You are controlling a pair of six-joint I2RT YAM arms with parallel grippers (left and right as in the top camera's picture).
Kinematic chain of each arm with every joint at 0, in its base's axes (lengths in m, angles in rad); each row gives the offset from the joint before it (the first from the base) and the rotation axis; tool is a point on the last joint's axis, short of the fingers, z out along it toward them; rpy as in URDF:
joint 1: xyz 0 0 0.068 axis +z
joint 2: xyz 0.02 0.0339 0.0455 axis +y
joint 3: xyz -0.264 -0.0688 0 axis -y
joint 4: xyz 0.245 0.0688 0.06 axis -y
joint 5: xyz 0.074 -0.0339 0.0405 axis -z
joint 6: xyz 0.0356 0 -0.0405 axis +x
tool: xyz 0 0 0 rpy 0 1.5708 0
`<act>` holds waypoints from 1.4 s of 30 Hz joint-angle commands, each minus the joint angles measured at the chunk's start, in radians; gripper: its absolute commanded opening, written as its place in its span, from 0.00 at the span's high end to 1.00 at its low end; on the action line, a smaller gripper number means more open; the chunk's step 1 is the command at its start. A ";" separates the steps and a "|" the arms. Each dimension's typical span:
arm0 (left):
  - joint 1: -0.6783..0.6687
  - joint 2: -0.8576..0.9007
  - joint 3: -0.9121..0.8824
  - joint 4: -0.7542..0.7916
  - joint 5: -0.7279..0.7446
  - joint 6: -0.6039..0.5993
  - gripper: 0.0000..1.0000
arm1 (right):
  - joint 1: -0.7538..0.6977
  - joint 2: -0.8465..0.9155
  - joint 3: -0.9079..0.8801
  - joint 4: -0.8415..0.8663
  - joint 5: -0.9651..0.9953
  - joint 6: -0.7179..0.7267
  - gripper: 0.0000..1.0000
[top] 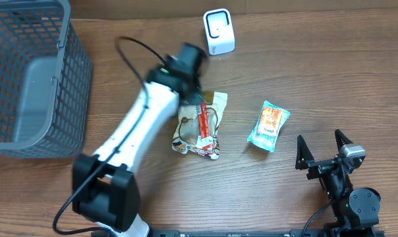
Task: Scan the item barcode
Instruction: 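Release the packet and retract the left gripper beside the basket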
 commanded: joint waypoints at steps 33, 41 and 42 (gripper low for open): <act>0.540 -0.031 0.096 -0.112 0.086 0.210 0.00 | -0.005 -0.010 -0.010 0.003 -0.005 0.004 0.00; 0.540 -0.031 0.096 -0.112 0.086 0.210 0.00 | -0.005 -0.010 -0.010 0.003 -0.005 0.004 0.00; 0.540 -0.031 0.096 -0.112 0.086 0.210 0.00 | -0.005 -0.010 -0.010 0.003 -0.005 0.004 0.00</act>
